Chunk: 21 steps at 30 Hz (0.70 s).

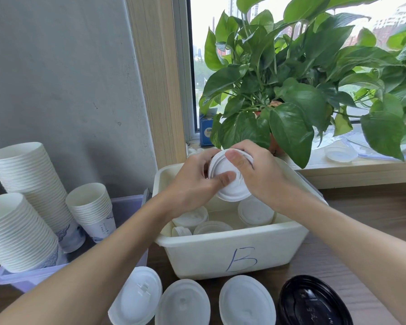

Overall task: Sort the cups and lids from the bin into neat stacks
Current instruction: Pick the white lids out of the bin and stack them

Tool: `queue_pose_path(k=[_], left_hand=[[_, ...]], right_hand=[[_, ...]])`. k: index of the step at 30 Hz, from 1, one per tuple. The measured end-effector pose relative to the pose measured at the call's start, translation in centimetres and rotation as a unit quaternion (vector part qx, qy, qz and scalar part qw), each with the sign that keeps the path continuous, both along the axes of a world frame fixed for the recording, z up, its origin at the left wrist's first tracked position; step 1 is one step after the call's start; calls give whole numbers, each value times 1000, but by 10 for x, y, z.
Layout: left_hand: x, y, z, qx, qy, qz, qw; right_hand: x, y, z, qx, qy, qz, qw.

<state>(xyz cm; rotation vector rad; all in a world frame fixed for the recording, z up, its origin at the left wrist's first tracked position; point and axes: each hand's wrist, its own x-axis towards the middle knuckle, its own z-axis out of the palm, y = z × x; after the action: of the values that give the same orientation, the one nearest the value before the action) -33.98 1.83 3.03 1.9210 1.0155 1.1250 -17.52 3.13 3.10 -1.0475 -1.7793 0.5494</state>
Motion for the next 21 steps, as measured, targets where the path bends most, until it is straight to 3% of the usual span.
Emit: queue_pose_path(k=[4,8,13,17,21], left_hand=[[2,-2,1,-6,9,11,1000],[3,1,1,-32,54,43,997],[0,10,-5,-58,110,158,980],[0,9,-3,-42,108,201,973],[-4,10,-3,-33,104,230,967]], right_hand=[[0,3,-2,8,-1,-1,1000],[7,5,-2,-42,-38,29,998],[30,16,-5,-136,-61,1,989],[38,24,-17,-141,-288,-66,945],[36,33,-26,-206,-347,-43,914]])
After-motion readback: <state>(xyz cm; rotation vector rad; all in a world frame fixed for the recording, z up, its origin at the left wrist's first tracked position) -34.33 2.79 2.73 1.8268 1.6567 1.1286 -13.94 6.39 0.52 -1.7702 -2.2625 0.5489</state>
